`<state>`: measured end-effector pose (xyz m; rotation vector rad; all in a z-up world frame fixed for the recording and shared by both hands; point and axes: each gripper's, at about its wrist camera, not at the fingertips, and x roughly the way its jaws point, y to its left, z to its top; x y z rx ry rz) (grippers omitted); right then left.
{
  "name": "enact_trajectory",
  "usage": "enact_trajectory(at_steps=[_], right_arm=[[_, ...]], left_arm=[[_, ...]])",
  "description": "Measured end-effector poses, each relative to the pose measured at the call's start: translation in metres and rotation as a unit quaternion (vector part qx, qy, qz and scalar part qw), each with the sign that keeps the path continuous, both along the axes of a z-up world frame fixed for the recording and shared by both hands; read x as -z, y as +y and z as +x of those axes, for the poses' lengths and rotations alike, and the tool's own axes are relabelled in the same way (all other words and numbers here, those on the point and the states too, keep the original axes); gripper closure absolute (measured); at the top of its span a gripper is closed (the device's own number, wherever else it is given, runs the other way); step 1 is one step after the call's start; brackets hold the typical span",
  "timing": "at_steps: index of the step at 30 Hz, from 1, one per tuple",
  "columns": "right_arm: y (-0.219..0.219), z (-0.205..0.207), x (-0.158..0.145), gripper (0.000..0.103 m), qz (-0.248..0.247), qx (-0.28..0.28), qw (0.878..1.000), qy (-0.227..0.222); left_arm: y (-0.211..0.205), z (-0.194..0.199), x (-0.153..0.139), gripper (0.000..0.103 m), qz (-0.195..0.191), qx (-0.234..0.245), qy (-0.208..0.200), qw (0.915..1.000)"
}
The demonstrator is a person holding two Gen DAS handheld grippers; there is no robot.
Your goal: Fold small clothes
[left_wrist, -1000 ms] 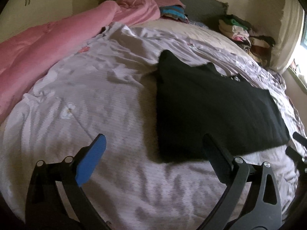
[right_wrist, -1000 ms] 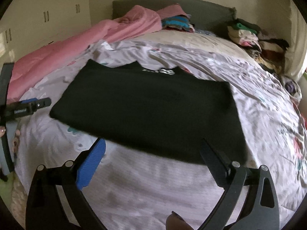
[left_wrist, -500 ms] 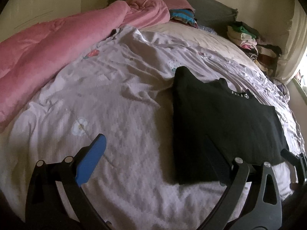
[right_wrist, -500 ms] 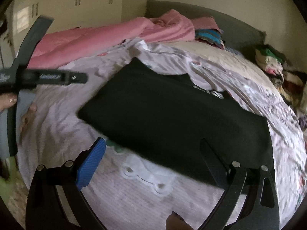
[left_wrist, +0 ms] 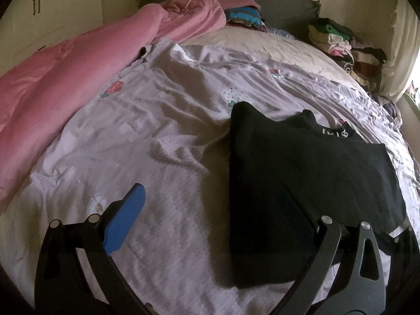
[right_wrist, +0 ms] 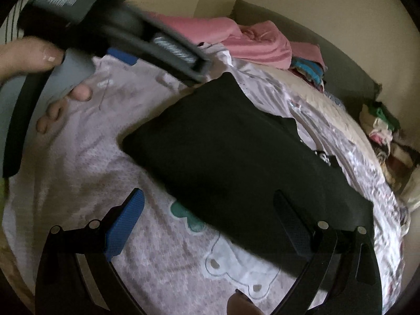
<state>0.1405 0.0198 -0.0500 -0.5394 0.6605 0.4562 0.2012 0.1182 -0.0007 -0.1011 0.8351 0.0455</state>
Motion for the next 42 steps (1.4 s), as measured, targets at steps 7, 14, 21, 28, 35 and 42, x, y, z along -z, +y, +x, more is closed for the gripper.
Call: enact_trajectory(at_steps=[7,14,21,28,35,42], right_arm=[[0.016,0.012,0.016,0.005,-0.044,-0.008,0.999,-0.010],[0.025,0.032,0.023,0.005,-0.047,0.002,0.999,-0.009],[0.034,0.051,0.027,0.006,-0.049,0.020,0.998,-0.017],[0.033,0.049,0.020,0.060,-0.038,0.023,0.997,-0.056],[0.010,0.036,-0.004,0.081,0.027,0.028,0.996,-0.081],[-0.008,0.025,-0.019,0.084,0.071,0.043,0.993,-0.087]], left_arm=[[-0.001,0.012,0.009,0.010,0.010,-0.002,0.009,0.9999],[0.003,0.020,0.019,0.010,0.011,-0.005,0.017,0.9998],[0.008,0.034,0.024,0.010,0.003,-0.011,0.026,0.9996],[0.007,0.054,0.027,0.010,-0.023,-0.006,0.041,0.9989],[0.002,0.068,0.031,0.010,-0.077,0.004,0.066,0.9948],[-0.007,0.072,0.030,0.010,-0.156,0.005,0.075,0.9848]])
